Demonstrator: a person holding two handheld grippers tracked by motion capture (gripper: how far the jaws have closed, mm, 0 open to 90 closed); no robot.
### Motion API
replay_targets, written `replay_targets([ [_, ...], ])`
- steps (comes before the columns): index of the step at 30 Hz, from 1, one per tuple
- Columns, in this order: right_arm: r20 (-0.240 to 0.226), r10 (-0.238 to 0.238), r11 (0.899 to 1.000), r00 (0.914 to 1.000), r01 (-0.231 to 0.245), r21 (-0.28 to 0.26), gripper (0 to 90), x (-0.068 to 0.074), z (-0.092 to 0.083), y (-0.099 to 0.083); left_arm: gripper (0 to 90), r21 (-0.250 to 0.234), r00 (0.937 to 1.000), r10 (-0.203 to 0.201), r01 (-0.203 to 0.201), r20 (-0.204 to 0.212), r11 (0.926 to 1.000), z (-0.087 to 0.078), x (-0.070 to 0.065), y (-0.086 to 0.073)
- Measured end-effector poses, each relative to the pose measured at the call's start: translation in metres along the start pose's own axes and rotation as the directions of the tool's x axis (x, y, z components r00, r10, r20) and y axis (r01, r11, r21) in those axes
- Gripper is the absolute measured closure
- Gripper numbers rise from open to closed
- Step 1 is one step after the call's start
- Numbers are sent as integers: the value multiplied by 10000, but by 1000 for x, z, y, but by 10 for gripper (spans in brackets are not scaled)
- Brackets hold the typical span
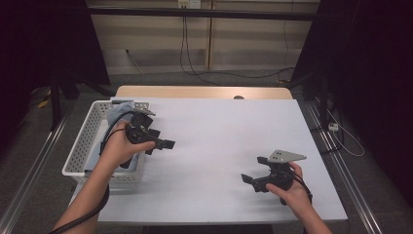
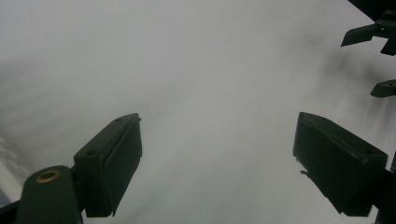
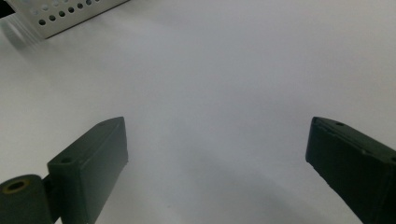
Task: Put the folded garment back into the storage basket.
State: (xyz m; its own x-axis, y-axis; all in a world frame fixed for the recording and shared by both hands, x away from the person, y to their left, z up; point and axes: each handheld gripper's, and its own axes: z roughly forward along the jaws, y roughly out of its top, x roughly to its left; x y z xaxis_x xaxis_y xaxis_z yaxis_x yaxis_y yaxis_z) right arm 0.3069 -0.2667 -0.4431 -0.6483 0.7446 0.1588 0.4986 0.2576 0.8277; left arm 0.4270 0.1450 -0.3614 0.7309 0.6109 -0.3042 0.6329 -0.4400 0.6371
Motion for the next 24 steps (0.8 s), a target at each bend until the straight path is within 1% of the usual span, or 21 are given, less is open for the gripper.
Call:
replay_targets([
  [5, 60, 41, 10000, 10000, -41, 14, 54, -3, -5, -3, 153, 34, 9999, 59, -59, 125, 10000, 5, -4, -2],
  [8, 72, 43, 10000, 10000, -43, 34, 54, -3, -6, -4, 152, 50, 9998, 125, -126, 132, 9999, 6, -6, -3],
  [15, 45, -24, 10000, 10000, 23, 62, 54, -2, -8, -4, 145, 81, 9996, 201, -203, 222, 9998, 11, -10, -8],
  [19, 57, -45, 9999, 10000, 44, 103, 54, -1, -10, -6, 143, 118, 9990, 317, -321, 310, 9994, 13, -13, -11],
  [24, 85, -38, 9998, 10000, 37, 182, 54, -2, -12, -9, 143, 214, 9988, 318, -326, 369, 9992, 16, -16, -14],
])
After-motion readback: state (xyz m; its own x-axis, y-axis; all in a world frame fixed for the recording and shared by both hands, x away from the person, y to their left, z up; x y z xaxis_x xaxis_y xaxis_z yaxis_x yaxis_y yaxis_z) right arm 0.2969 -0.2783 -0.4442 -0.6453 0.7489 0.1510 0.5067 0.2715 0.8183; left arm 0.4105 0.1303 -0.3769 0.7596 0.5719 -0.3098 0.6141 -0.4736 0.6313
